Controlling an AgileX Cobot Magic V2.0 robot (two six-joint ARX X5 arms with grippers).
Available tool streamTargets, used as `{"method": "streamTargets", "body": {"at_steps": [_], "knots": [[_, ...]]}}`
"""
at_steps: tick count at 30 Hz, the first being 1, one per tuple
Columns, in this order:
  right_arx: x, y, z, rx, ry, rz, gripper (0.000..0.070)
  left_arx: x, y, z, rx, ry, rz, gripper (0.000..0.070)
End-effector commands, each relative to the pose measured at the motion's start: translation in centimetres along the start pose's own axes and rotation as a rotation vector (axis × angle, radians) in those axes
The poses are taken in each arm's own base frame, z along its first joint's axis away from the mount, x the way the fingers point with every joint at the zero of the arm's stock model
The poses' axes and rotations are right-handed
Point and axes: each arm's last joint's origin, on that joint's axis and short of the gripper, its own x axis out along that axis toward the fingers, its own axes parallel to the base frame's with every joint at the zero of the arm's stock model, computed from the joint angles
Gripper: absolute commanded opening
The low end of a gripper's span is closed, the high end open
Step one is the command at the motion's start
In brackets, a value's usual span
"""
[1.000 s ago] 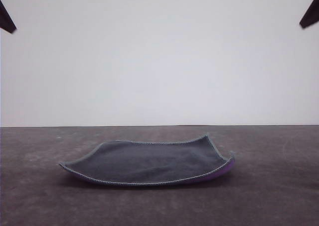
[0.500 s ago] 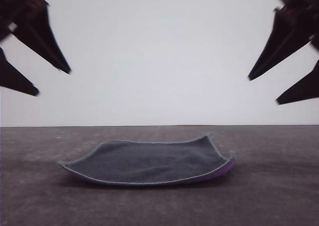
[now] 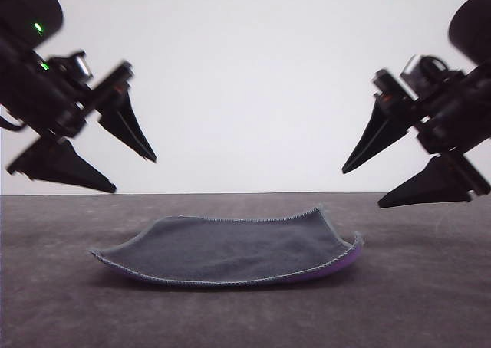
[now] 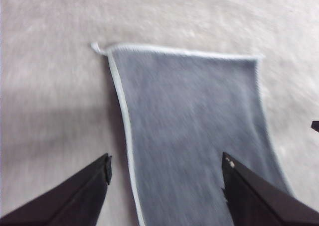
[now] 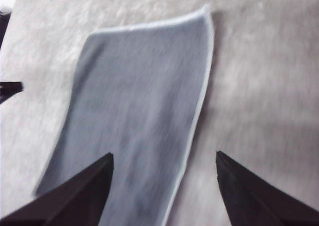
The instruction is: Fold clothes
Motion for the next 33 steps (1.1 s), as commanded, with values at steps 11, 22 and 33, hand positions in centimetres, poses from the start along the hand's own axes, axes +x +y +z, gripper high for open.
{"method": "streamTargets", "body": {"at_steps": [11,22,33], "knots": [[3.2,-1.8,4.7,-0.012,-0.004,0.009,0.0404,6.6,2.2,3.6,-0.018,0.068,0.012,0.0434],[4.2,-3.8,5.2,0.006,-0.010,0.014,0.0404,9.9,3.0,4.7,-0.095,0.138,-0.079,0.0434],[7.8,-5.5,5.2,0.027,0.080,0.118,0.0404,10.0,3.2,4.4,-0.104,0.162,-0.074,0.0433]]}}
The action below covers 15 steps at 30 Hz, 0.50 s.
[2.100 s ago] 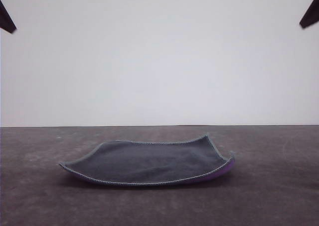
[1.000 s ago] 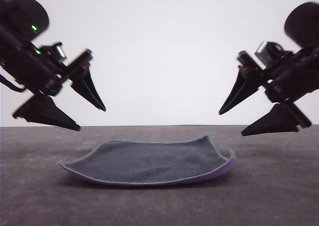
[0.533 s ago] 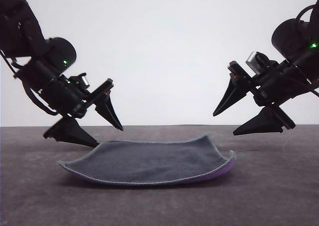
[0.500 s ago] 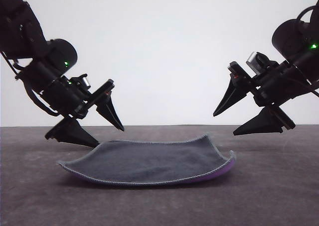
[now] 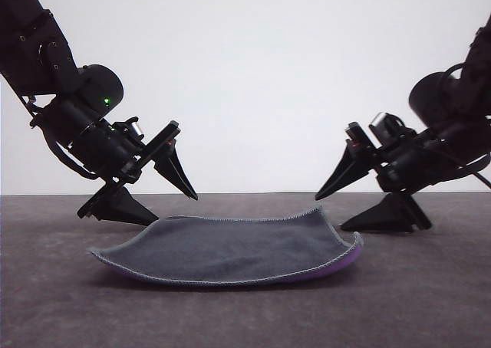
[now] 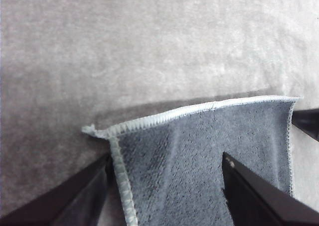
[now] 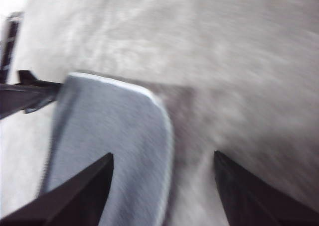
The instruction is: Fold clothes
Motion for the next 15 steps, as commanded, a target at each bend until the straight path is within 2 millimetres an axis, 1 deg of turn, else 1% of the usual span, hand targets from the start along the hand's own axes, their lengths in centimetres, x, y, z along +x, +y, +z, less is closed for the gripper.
{"method": "streamTargets", "body": {"at_steps": [1,4,6,8,12,13,14,15], "knots": [[1.1,-0.7,-0.1,-0.004,0.019,-0.008,0.0404,0.9,0.4,-0.1,-0.017,0.026,-0.002,0.0433],[1.8,-0.7,0.0,-0.014,0.026,0.003,0.0404,0.9,0.4,-0.1,-0.016,0.026,-0.001,0.0432],[2.1,-0.6,0.0,-0.024,0.026,0.007,0.0388,0.9,0.4,-0.1,-0.013,0.025,-0.001,0.0432],[2.4,-0.4,-0.1,-0.034,0.029,0.014,0.0328,0.9,0.4,-0.1,-0.006,0.024,0.001,0.0431],[2.9,-0.1,-0.2,-0.047,0.019,-0.019,0.0252,0.9,0.4,-0.1,0.011,0.024,0.001,0.0422],[3.0,-0.1,-0.3,-0.051,0.015,-0.032,0.0242,0.9,0.4,-0.1,0.011,0.023,0.004,0.0397],[3.1,0.0,-0.3,-0.054,0.011,-0.042,0.0232,0.9,0.4,-0.1,0.011,0.020,0.011,0.0344],[3.2,0.0,-0.3,-0.057,0.007,-0.047,0.0213,0.9,0.4,-0.1,0.012,0.017,0.019,0.0273]]}}
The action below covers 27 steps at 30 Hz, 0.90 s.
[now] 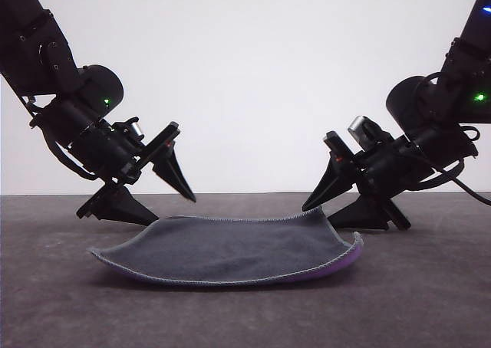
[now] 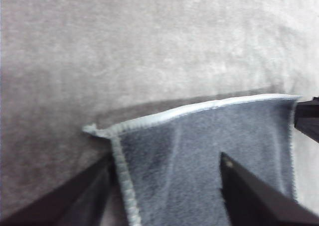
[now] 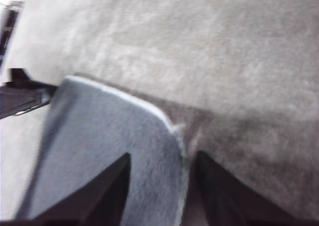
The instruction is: Fold clothes
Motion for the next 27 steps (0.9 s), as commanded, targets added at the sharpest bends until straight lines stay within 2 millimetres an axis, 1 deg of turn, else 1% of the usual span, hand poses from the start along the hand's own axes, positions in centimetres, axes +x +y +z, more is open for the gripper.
{"method": "streamTargets", "body": {"at_steps": [1,3,4,5,6,18,22,27], "knots": [[0.9,-0.6,-0.4,0.006,0.017,-0.020,0.0176,0.9,0.4,0.0,0.007,0.013,0.014,0.0190],[1.0,-0.5,-0.3,-0.010,0.012,-0.017,0.0096,0.9,0.4,0.0,0.014,0.003,0.031,0.0071],[1.1,-0.4,-0.3,-0.016,0.008,-0.018,0.0054,0.9,0.4,0.1,0.019,-0.005,0.040,0.0034],[1.1,-0.4,-0.3,-0.021,0.005,-0.021,0.0023,0.9,0.4,0.2,0.022,-0.014,0.048,0.0014],[1.1,-0.4,-0.3,-0.023,0.002,-0.026,0.0000,0.9,0.4,0.2,0.026,-0.023,0.051,0.0013],[1.0,-0.3,-0.2,-0.048,-0.005,-0.021,0.0001,0.8,0.3,0.4,0.037,-0.041,0.045,0.0010],[0.6,0.2,0.0,-0.074,-0.002,-0.006,0.0001,0.4,0.0,0.5,0.049,-0.038,0.047,0.0010],[-0.4,1.5,0.5,-0.118,-0.012,-0.004,0.0001,-0.8,-0.8,0.5,0.099,-0.034,0.067,0.0010]]}}
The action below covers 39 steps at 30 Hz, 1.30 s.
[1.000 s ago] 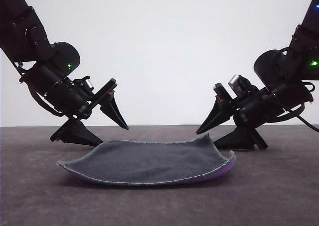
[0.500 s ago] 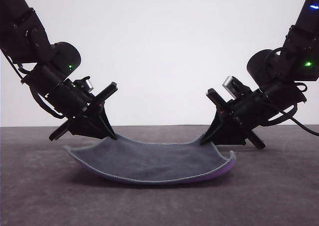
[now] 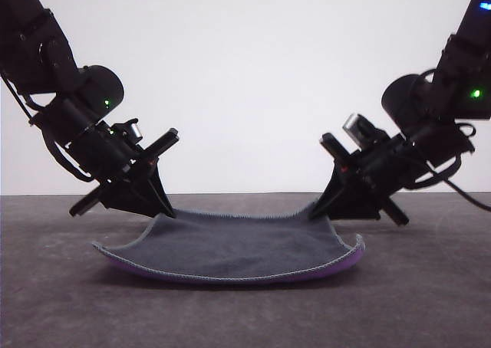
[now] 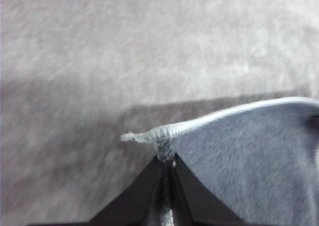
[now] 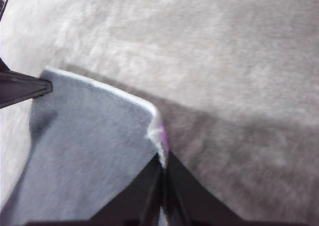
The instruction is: Fold clothes
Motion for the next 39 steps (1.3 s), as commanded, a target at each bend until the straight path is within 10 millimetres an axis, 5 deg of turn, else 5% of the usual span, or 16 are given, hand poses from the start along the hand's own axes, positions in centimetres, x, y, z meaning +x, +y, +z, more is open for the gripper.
{"method": "streamTargets", "body": {"at_steps": [1,12,22,39], "knots": [[-0.3,0.8,0.6,-0.060,-0.017,0.010,0.0001,-0.8,-0.9,0.7,0.064,-0.029,-0.005,0.0010],[-2.3,3.9,0.1,-0.161,0.016,-0.019,0.0001,-2.8,-3.4,0.3,0.133,-0.031,-0.018,0.0010],[-4.1,5.5,-2.7,-0.184,0.015,-0.010,0.0001,-3.1,-5.0,-2.3,0.182,-0.013,0.020,0.0010],[-6.8,7.1,-7.3,-0.203,0.031,0.043,0.0001,-6.8,-4.9,-7.9,0.179,0.007,0.027,0.0010]]}}
